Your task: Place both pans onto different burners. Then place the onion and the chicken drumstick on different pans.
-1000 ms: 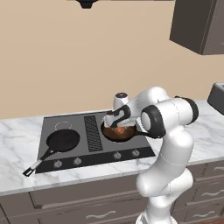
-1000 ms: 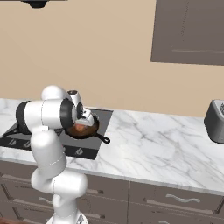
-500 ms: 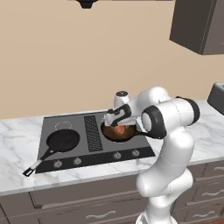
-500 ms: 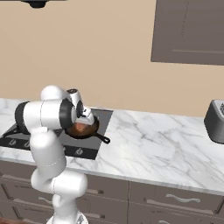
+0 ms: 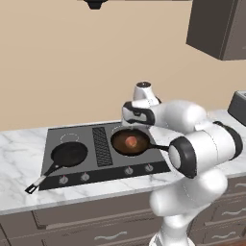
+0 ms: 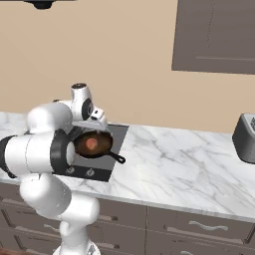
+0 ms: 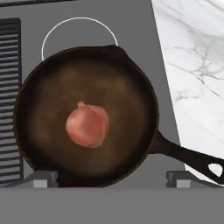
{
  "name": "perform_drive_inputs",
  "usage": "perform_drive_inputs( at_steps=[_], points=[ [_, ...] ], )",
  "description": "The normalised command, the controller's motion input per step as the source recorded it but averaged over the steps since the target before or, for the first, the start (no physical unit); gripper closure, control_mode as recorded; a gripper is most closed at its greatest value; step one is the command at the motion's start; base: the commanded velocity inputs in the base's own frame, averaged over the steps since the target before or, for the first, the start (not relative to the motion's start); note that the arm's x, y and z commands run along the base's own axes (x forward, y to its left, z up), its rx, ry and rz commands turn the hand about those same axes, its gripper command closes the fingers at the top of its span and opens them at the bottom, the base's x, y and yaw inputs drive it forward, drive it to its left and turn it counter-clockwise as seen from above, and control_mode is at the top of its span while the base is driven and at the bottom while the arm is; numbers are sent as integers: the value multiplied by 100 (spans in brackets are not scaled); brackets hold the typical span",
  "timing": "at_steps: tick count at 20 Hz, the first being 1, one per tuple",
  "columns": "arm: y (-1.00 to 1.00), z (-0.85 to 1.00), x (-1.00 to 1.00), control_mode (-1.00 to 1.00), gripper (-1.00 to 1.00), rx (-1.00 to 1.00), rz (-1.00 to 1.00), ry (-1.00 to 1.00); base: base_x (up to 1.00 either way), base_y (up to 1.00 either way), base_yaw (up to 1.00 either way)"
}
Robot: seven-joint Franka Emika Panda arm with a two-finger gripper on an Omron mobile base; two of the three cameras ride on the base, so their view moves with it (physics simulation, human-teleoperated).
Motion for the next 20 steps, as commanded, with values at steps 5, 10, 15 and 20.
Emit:
perform_drive_inputs(
  at_steps=[5,10,15,20],
  points=[
    [-39,98,-100,-100,-100,0,0,0,0,0,0],
    [-54,67,-99,-100,-100,0,-1,0,0,0,0],
    [-54,5,-83,-100,-100,0,0,0,0,0,0],
    [-20,0,-77,100,-100,0,0,0,-17,0,0]
  ],
)
